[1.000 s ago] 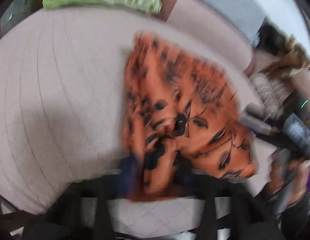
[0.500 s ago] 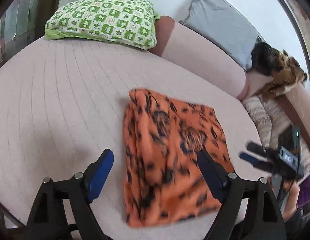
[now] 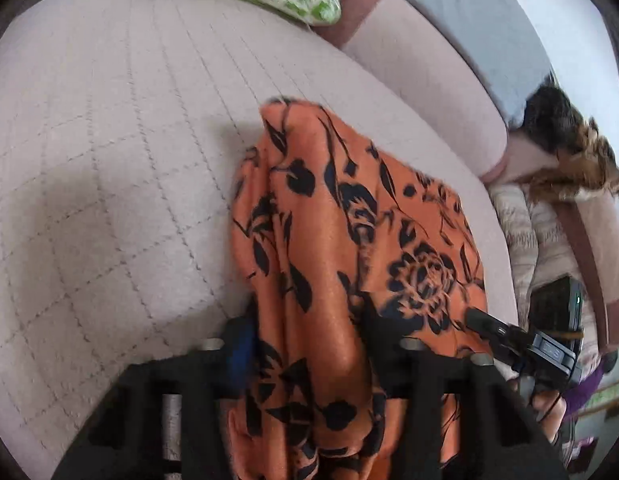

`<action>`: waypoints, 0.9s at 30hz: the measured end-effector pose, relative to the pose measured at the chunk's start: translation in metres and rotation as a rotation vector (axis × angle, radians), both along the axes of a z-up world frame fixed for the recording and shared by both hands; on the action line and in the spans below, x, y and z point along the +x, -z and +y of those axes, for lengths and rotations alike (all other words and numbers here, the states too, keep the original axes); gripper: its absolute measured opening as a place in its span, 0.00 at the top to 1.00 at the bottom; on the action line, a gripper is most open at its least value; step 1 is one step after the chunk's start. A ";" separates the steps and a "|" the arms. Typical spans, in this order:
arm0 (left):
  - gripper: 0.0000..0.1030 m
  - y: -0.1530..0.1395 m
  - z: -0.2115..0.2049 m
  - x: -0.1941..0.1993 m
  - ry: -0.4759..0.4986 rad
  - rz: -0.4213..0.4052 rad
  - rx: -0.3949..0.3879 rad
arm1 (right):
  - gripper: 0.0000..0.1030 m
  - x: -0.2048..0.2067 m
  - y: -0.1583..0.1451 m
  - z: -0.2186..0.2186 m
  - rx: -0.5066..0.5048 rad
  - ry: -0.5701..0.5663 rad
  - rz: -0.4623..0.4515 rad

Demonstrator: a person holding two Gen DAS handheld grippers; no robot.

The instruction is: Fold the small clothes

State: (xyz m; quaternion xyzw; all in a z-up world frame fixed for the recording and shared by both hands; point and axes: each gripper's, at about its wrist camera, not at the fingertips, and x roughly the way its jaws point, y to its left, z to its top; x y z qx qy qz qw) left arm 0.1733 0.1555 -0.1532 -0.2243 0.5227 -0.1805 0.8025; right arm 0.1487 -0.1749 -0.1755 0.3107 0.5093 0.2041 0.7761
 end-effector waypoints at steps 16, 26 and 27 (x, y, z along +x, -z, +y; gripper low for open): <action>0.70 -0.050 -0.046 -0.036 0.008 -0.145 0.194 | 0.65 -0.024 -0.056 -0.003 -0.099 -0.021 -0.171; 0.70 -0.094 -0.088 -0.052 0.057 -0.263 0.211 | 0.66 -0.045 -0.100 -0.053 -0.116 0.019 -0.263; 0.70 -0.098 -0.099 -0.046 0.062 -0.272 0.214 | 0.66 -0.044 -0.104 -0.059 -0.121 0.022 -0.271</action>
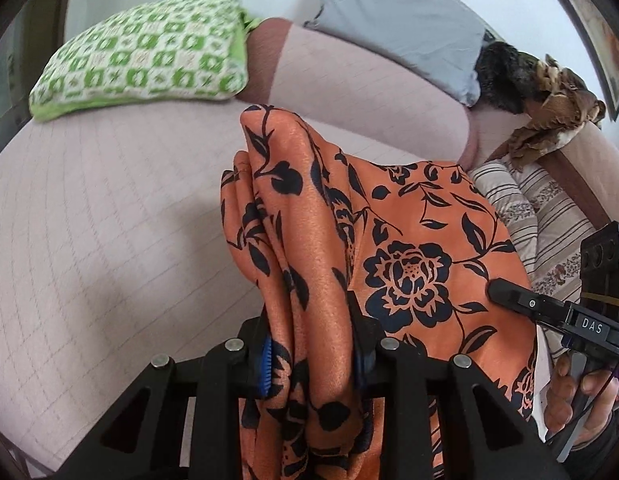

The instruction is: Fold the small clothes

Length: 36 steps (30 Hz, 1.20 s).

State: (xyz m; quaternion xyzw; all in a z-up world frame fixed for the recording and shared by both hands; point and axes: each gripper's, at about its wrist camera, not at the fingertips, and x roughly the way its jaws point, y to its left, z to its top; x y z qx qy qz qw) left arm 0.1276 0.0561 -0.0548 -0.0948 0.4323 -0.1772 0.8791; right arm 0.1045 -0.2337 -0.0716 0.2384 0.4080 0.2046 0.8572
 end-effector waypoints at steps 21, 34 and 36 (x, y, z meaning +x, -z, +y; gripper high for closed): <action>0.42 0.081 -0.071 0.115 0.018 0.137 0.104 | 0.53 0.092 0.085 -0.087 -0.113 0.178 0.235; 0.32 0.083 -0.075 0.065 -0.006 0.068 0.251 | 0.29 0.058 0.071 -0.035 -0.152 0.137 0.142; 0.32 0.060 -0.072 0.053 -0.021 0.006 0.256 | 0.29 0.044 0.045 -0.027 -0.215 0.167 0.105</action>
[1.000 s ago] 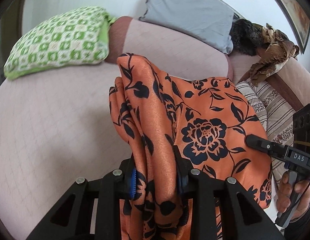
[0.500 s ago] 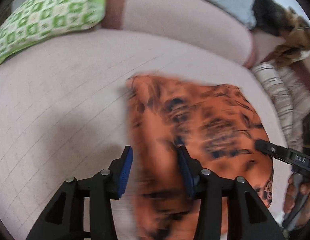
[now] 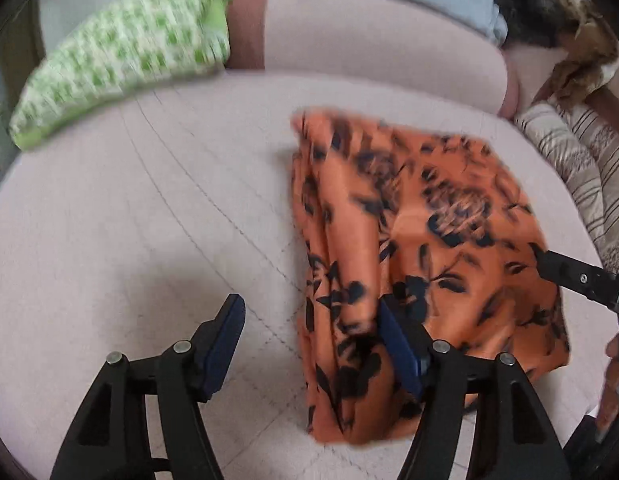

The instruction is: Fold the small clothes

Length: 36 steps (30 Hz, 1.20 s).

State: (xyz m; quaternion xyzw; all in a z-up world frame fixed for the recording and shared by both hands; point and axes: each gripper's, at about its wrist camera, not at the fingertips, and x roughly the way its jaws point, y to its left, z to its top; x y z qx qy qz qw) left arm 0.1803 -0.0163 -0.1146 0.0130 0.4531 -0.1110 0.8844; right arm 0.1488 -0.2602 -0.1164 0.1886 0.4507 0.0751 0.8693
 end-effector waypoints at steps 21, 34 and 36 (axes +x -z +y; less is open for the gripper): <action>0.06 -0.101 0.004 -0.149 -0.113 -0.198 0.081 | 0.00 -0.151 -0.067 0.045 -0.420 0.096 -0.090; 0.06 -0.099 -0.010 -0.145 -0.063 -0.200 0.088 | 0.00 -0.145 -0.071 0.048 -0.431 0.087 -0.106; 0.06 -0.100 -0.011 -0.143 -0.060 -0.202 0.085 | 0.00 -0.141 -0.070 0.047 -0.434 0.084 -0.104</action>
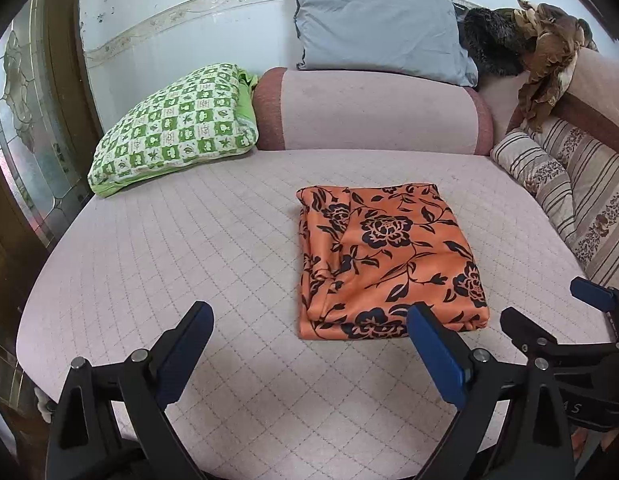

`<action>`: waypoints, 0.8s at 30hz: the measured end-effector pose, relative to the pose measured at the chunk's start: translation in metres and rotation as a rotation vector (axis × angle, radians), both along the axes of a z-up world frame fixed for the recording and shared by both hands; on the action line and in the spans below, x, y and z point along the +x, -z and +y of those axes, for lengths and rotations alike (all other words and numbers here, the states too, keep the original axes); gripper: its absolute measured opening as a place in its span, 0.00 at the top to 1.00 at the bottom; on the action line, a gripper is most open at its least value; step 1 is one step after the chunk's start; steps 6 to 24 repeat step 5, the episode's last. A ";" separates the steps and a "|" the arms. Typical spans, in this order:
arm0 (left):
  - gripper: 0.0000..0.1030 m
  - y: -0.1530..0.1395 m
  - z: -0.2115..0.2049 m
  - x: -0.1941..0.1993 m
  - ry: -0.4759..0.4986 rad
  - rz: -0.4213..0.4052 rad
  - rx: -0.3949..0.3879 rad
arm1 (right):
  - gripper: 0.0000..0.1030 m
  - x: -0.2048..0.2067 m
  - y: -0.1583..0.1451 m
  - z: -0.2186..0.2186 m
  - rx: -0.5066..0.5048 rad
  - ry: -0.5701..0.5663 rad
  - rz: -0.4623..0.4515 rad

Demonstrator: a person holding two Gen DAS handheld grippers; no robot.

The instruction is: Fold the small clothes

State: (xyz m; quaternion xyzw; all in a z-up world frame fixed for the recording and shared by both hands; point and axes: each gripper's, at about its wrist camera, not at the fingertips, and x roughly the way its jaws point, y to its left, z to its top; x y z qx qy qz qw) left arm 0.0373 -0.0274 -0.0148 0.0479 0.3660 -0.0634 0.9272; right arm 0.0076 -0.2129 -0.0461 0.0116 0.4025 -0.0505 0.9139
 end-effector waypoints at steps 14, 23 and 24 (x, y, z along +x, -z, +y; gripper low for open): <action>0.05 0.001 -0.003 0.006 0.000 -0.005 0.007 | 0.00 0.010 0.002 -0.001 0.003 0.001 0.004; 0.05 0.001 -0.003 0.006 0.000 -0.005 0.007 | 0.00 0.010 0.002 -0.001 0.003 0.001 0.004; 0.05 0.001 -0.003 0.006 0.000 -0.005 0.007 | 0.00 0.010 0.002 -0.001 0.003 0.001 0.004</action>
